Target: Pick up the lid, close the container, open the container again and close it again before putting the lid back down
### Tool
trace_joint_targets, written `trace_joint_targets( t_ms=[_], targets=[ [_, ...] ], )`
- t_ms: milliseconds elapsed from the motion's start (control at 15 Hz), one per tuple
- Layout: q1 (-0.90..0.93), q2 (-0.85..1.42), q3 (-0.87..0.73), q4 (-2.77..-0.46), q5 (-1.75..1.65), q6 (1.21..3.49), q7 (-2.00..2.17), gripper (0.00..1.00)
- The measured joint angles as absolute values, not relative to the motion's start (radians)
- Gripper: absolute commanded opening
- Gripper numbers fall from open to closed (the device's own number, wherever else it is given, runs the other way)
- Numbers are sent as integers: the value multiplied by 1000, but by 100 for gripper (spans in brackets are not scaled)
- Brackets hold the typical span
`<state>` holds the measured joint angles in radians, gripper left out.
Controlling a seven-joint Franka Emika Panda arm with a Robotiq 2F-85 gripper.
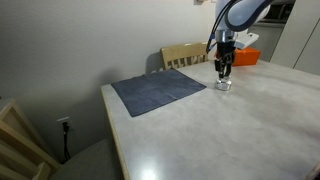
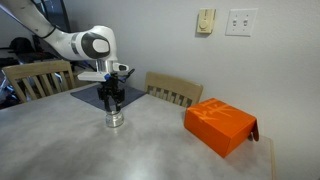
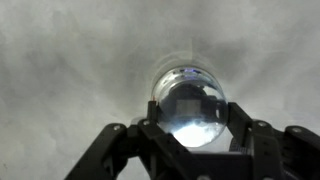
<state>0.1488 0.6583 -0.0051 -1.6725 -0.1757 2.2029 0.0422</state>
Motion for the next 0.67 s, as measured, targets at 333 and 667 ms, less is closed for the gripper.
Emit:
trace_joint_targets(
  t_ms=[333, 667],
  targets=[
    [141, 659, -2, -1679, -173, 2203, 20, 44],
    [137, 659, -2, -1679, -173, 2203, 19, 44]
  ],
)
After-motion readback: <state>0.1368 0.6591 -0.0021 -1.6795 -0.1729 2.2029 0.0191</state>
